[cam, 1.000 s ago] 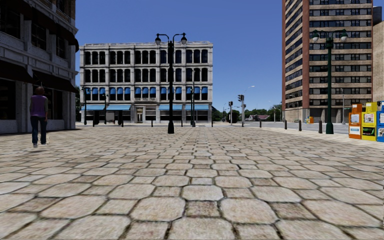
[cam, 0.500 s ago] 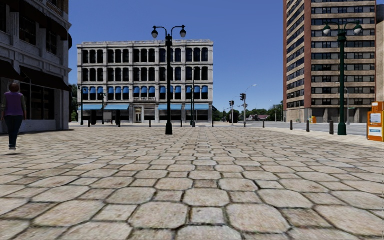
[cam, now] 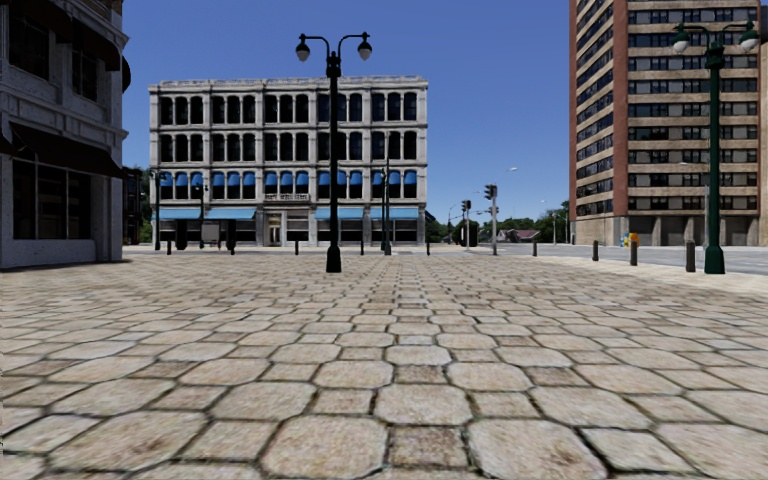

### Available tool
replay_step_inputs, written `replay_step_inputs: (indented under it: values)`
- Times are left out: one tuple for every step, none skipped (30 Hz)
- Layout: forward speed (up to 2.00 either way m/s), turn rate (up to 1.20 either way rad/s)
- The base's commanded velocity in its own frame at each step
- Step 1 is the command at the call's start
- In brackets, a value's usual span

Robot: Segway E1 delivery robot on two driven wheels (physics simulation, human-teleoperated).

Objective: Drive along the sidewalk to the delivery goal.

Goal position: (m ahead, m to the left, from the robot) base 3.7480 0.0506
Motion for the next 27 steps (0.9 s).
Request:
replay_step_inputs:
  values:
    - [1.78, 0.0]
    - [1.78, 0.0]
    - [1.78, 0.0]
    - [1.78, 0.0]
    - [1.78, 0.0]
    - [1.78, 0.0]
    - [1.78, 0.0]
    - [1.78, 0.0]
    - [1.78, 0.0]
    - [1.78, 0.0]
    - [1.78, 0.0]
    - [1.78, 0.0]
    - [1.78, 0.0]
    - [1.78, 0.0]
    - [1.78, 0.0]
    - [1.78, 0.0]
    - [1.78, 0.0]
    - [1.78, 0.0]
    - [1.78, 0.0]
    - [1.78, 0.0]
    - [1.78, 0.0]
    - [1.78, 0.0]
    - [1.78, 0.0]
    - [1.78, 0.0]
    - [1.78, 0.0]
    - [1.78, 0.26]
    - [1.78, 0.05]
